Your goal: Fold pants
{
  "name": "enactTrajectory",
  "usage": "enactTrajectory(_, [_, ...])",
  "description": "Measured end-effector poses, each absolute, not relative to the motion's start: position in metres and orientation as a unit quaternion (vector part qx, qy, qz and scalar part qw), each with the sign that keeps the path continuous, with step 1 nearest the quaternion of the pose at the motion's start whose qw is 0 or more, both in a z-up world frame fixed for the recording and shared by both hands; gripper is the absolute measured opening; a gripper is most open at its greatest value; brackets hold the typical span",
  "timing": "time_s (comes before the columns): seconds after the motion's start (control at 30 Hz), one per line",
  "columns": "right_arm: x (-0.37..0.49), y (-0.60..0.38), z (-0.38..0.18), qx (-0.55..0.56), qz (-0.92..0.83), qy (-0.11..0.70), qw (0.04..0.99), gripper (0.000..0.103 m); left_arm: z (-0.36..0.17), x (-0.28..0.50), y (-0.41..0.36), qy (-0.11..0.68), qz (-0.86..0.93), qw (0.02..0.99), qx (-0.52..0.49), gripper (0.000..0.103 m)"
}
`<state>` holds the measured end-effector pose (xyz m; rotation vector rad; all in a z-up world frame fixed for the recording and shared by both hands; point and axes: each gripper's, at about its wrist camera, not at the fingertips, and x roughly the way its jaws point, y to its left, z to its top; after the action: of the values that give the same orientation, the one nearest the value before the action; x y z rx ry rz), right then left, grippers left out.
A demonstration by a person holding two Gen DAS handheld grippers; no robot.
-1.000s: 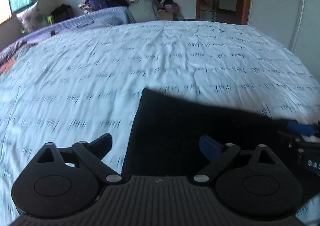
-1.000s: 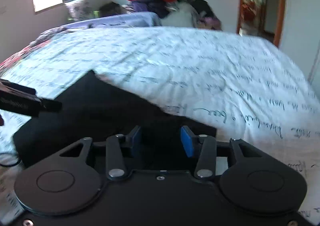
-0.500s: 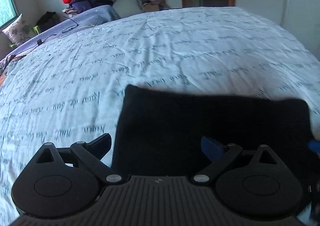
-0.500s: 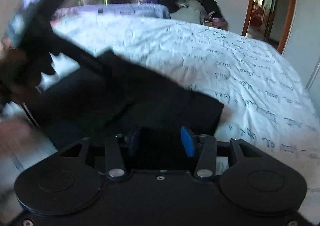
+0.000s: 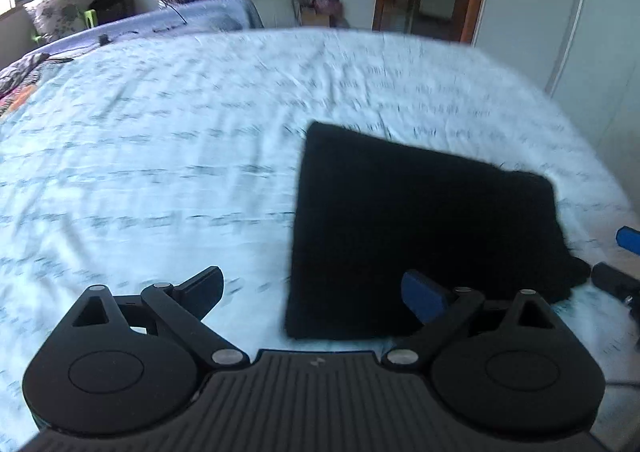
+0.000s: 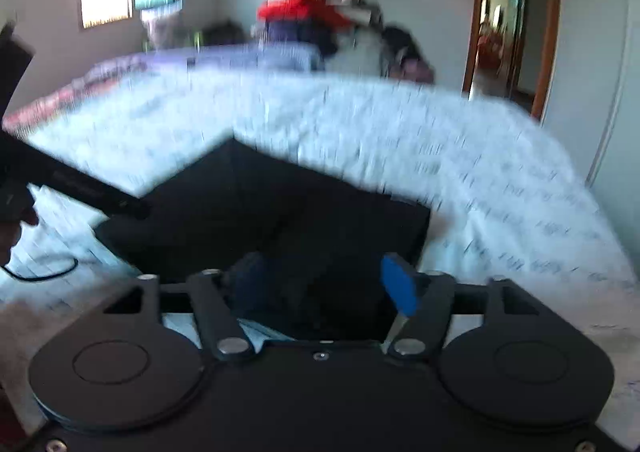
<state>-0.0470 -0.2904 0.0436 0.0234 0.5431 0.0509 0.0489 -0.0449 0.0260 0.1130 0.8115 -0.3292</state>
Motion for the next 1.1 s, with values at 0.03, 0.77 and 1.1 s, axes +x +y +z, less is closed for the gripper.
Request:
enactTrajectory(0.03, [-0.057, -0.292, 0.052, 0.020, 0.038, 0.262, 0.964, 0.076, 0.035, 0.038, -0.033, 0.386, -0.163, 0.906, 0.055, 0.098])
enactTrajectory(0.77, [-0.077, -0.253, 0.031, 0.225, 0.018, 0.274, 0.935, 0.102, 0.008, -0.012, -0.063, 0.355, -0.163, 0.916, 0.086, 0.096])
enactTrajectory(1.1, [-0.087, -0.185, 0.017, 0.085, -0.085, 0.308, 0.944, 0.102, -0.026, -0.024, -0.043, 0.400, -0.102, 0.909, 0.054, 0.097])
